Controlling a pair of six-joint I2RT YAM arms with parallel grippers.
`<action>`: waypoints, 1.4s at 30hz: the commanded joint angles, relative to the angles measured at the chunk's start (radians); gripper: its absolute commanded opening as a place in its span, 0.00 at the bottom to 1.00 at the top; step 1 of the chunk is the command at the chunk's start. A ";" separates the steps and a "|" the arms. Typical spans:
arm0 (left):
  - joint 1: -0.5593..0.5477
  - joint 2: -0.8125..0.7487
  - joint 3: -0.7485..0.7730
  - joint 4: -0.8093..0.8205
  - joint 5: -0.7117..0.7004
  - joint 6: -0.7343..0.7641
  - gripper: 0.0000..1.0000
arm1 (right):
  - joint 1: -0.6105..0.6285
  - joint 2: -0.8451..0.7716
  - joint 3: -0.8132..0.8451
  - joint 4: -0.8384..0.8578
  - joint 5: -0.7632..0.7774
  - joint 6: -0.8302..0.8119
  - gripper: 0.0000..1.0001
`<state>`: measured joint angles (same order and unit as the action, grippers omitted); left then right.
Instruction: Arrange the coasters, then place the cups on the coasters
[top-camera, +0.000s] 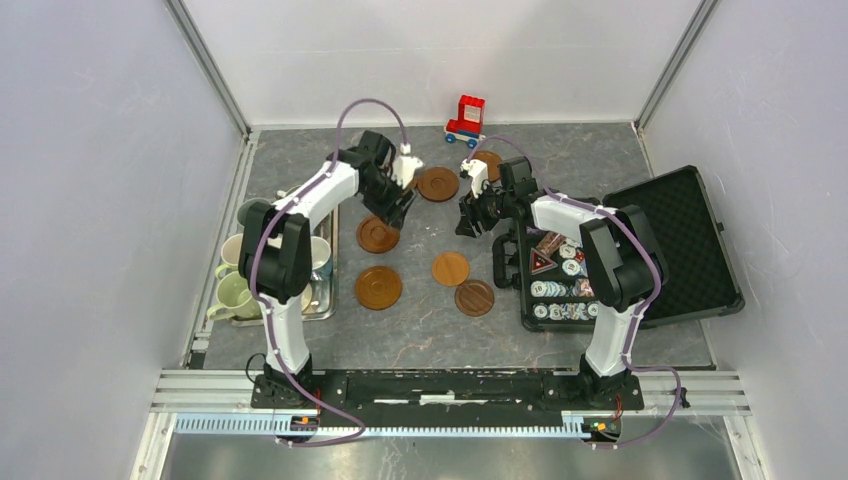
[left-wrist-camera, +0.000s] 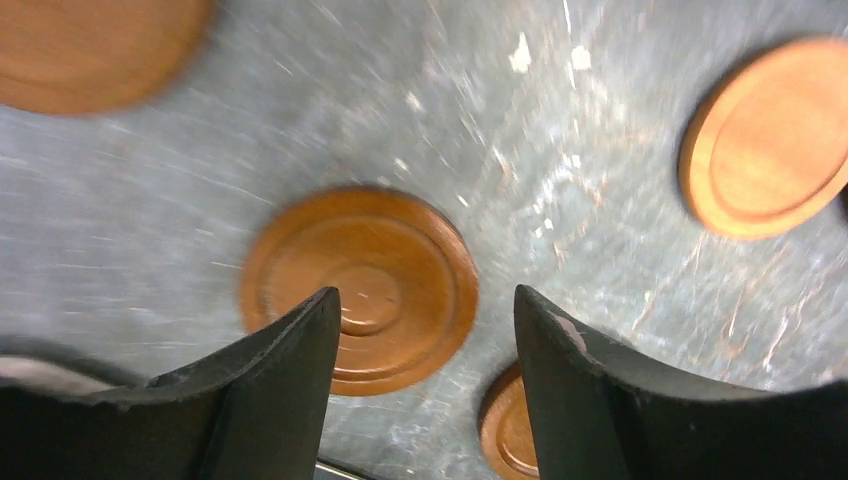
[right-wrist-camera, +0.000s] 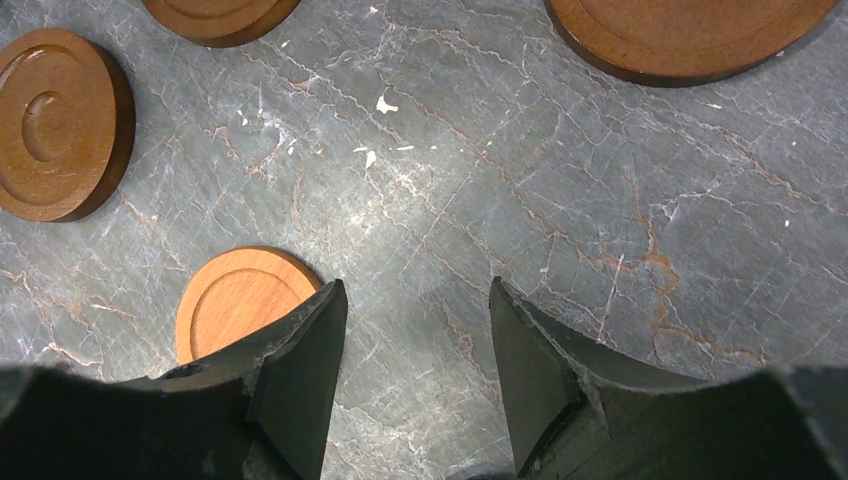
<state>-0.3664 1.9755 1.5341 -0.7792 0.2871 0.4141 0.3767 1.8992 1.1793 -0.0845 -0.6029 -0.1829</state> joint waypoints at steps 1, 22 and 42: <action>0.027 0.023 0.200 0.042 -0.048 -0.105 0.71 | -0.004 -0.045 0.019 0.006 -0.015 -0.006 0.61; 0.093 0.453 0.661 0.108 -0.200 -0.225 0.73 | -0.004 -0.092 -0.043 -0.021 0.012 -0.042 0.61; 0.157 0.463 0.632 -0.009 -0.270 -0.192 0.54 | -0.004 -0.096 -0.056 -0.032 0.009 -0.055 0.61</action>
<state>-0.2359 2.4825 2.2032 -0.7479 0.0334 0.2287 0.3767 1.8465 1.1252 -0.1291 -0.5911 -0.2211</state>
